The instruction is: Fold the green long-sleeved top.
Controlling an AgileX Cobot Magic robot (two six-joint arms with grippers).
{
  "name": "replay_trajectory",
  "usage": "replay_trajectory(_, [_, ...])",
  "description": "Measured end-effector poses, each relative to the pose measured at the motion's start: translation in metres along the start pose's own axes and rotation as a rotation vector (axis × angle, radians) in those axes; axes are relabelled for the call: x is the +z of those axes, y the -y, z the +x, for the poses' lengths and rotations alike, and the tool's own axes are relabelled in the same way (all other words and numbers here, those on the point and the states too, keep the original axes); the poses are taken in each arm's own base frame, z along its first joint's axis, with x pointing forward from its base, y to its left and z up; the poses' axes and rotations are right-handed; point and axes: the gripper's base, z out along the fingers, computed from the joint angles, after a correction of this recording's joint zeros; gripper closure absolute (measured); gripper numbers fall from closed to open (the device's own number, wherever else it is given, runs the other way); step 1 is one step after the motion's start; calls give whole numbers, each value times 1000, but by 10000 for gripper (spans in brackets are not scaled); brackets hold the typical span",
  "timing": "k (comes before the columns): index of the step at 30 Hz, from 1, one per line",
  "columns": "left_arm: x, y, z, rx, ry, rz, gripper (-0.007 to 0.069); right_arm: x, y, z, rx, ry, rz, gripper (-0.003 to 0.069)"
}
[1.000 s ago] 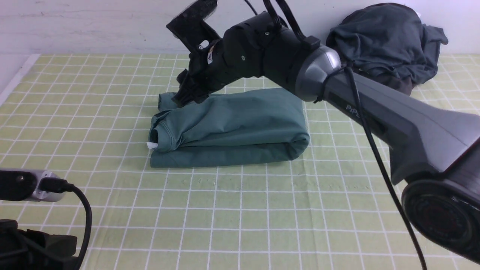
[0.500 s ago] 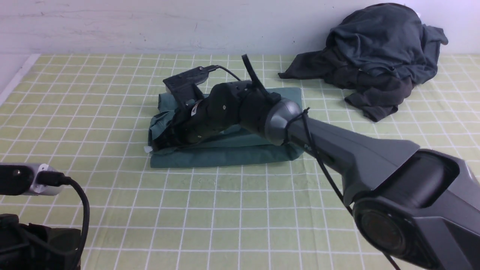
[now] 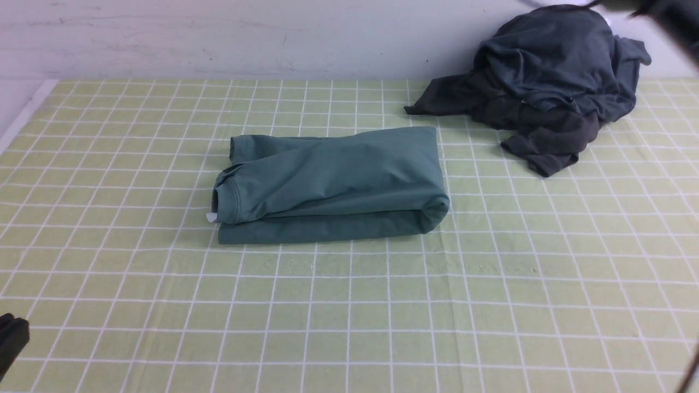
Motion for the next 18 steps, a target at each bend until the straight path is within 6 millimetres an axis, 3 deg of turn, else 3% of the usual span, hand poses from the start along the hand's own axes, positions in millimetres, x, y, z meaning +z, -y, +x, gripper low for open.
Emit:
replay_trajectory(3, [-4, 0, 6, 7, 62, -44, 627, -55, 13, -21, -26, 19, 77, 673])
replay_trajectory(6, [-3, -1, 9, 5, 80, -64, 627, -103, 27, -21, -36, -12, 193, 673])
replay_trajectory(8, [-3, -1, 8, 5, 84, -63, 627, -132, 30, -10, -39, -53, 271, 673])
replay_trajectory(11, [-3, -1, 8, 6, 90, -59, 627, -155, 27, 8, -42, -92, 336, 673])
replay_trajectory(13, [-3, -1, 7, 7, 101, -53, 627, -181, 16, 35, -53, -137, 397, 673])
replay_trajectory(15, [-3, -1, 7, 8, 105, -43, 627, -192, 9, 50, -57, -156, 416, 673])
replay_trajectory(17, [-4, 0, 7, 10, 114, -8, 627, -209, -8, 86, -46, -195, 430, 673])
replay_trajectory(18, [-4, 0, 7, 10, 115, -5, 627, -212, -10, 84, -49, -187, 433, 673])
